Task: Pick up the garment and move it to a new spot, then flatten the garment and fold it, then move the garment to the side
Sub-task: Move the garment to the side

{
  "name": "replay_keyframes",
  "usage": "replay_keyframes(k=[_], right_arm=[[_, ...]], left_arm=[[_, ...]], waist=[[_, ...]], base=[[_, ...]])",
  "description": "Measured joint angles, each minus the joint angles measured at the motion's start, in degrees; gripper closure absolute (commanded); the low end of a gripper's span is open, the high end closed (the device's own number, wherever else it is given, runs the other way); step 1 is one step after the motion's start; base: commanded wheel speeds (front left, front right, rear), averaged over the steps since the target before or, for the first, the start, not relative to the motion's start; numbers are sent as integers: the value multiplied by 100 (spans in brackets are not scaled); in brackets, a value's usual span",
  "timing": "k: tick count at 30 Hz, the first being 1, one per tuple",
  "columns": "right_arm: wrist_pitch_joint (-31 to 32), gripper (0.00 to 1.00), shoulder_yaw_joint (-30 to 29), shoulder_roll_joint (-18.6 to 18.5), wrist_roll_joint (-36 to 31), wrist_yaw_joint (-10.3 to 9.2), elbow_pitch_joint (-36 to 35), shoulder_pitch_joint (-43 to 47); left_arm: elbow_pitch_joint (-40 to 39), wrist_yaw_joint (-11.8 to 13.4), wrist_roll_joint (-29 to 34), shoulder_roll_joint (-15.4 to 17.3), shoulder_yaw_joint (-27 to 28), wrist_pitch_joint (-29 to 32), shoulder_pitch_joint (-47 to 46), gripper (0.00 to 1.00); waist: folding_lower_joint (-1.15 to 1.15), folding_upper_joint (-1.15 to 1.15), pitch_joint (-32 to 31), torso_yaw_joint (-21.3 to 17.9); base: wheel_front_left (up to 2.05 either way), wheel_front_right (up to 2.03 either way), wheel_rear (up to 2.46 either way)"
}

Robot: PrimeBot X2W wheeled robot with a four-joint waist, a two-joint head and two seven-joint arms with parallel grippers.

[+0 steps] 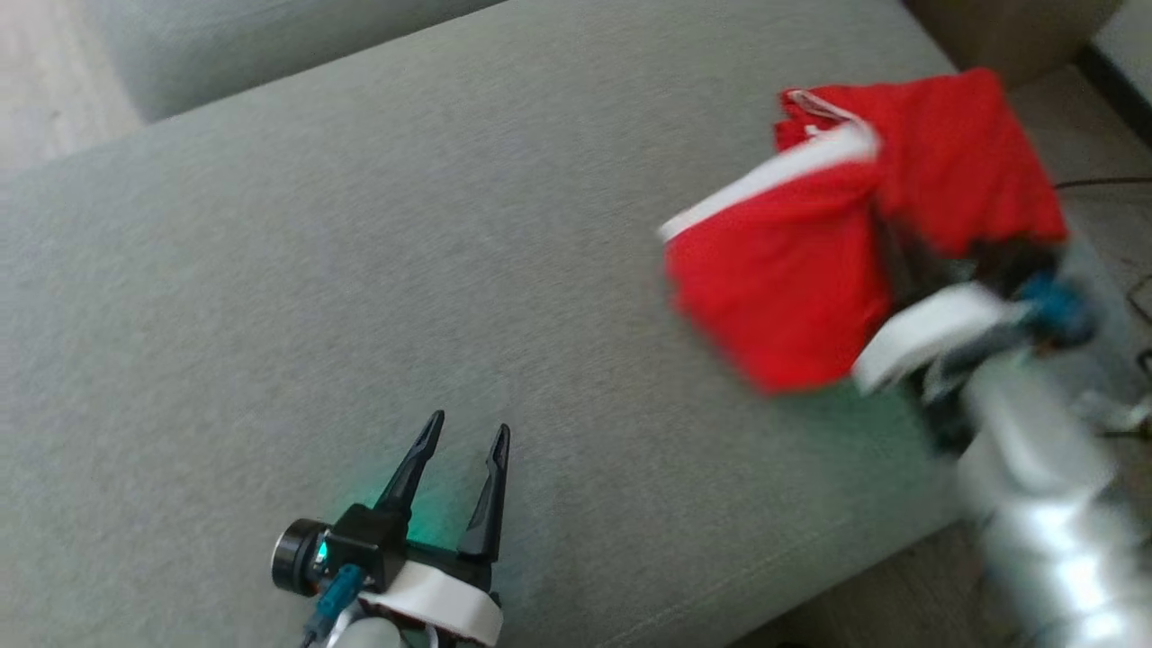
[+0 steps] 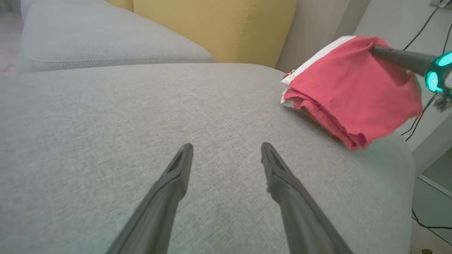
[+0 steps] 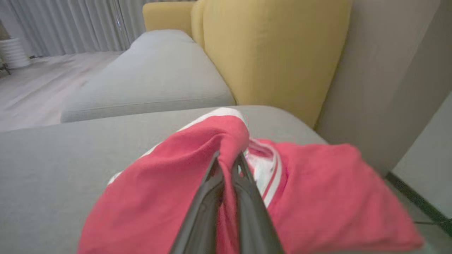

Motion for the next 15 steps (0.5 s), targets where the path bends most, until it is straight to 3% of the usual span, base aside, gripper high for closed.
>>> replay_keyframes(k=[6, 10, 11, 12, 15], right_arm=[[240, 100, -516, -826, -427, 0, 628, -915], [307, 100, -1079, -1146, -812, 0, 1113, -1216], [309, 56, -1261, -1190, -922, 0, 1230, -1273], [339, 0, -1454, -1229, -1051, 0, 1337, -1316], [268, 0, -2040, -1245, -1446, 0, 1466, -1375]], left_arm=[[40, -49, 98, 0, -11, 0, -114, 0], [42, -49, 158, -1, 38, 0, -172, 0], [43, -49, 181, -1, 75, 0, -173, 0], [45, -49, 194, 0, 111, 0, -174, 0], [46, -48, 194, 1, 159, 0, -177, 0]], waist=[[0, 0, 240, 423], [1, 0, 403, 684], [1, 0, 443, 738], [1, 0, 479, 787], [1, 0, 557, 893]], base=[[0, 0, 0], [0, 0, 0], [0, 0, 0], [0, 0, 0], [0, 0, 0]])
